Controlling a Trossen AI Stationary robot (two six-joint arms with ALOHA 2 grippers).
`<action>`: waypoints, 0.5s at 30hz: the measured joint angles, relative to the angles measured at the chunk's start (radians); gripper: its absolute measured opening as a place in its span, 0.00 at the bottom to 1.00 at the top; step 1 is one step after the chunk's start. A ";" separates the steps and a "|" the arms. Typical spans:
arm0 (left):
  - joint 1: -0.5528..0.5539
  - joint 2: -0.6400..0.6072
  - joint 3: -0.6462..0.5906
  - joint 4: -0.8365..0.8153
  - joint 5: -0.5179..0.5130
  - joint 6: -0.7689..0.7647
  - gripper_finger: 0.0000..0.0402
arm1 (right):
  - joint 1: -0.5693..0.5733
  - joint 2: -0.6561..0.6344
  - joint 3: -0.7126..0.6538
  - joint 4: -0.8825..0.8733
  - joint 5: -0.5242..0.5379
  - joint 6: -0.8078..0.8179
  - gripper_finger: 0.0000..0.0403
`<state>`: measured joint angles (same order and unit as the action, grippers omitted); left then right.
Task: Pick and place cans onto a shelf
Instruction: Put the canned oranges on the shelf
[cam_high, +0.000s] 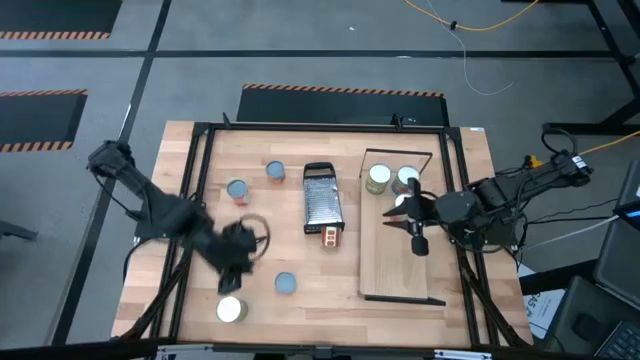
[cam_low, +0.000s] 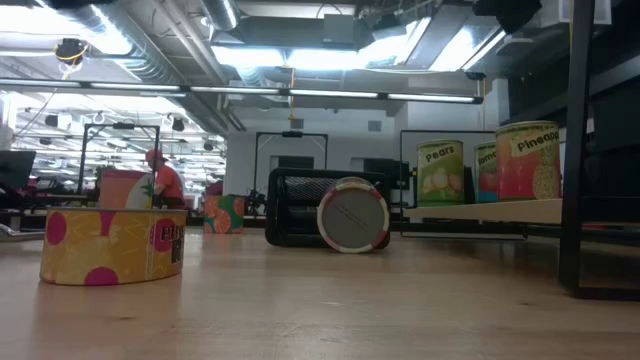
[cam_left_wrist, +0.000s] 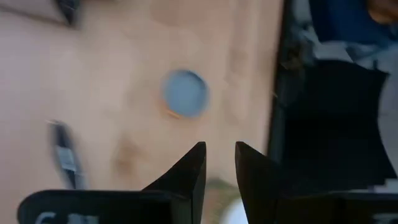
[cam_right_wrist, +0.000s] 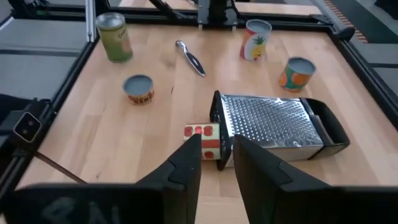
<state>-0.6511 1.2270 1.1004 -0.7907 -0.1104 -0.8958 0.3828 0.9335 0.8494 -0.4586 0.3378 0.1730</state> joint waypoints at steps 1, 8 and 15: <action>-0.038 0.020 0.000 0.022 0.000 -0.031 0.19 | 0.000 0.011 0.000 0.003 0.000 0.000 0.24; -0.222 0.134 0.000 0.086 0.014 -0.218 0.19 | 0.000 0.090 0.000 0.054 0.000 0.001 0.24; -0.278 0.203 0.000 0.087 0.163 -0.365 0.19 | 0.000 0.148 0.000 0.077 -0.001 0.001 0.24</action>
<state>-0.9289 1.4299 1.1004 -0.7036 0.0527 -1.2608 0.3828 1.0814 0.8490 -0.3819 0.3369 0.1741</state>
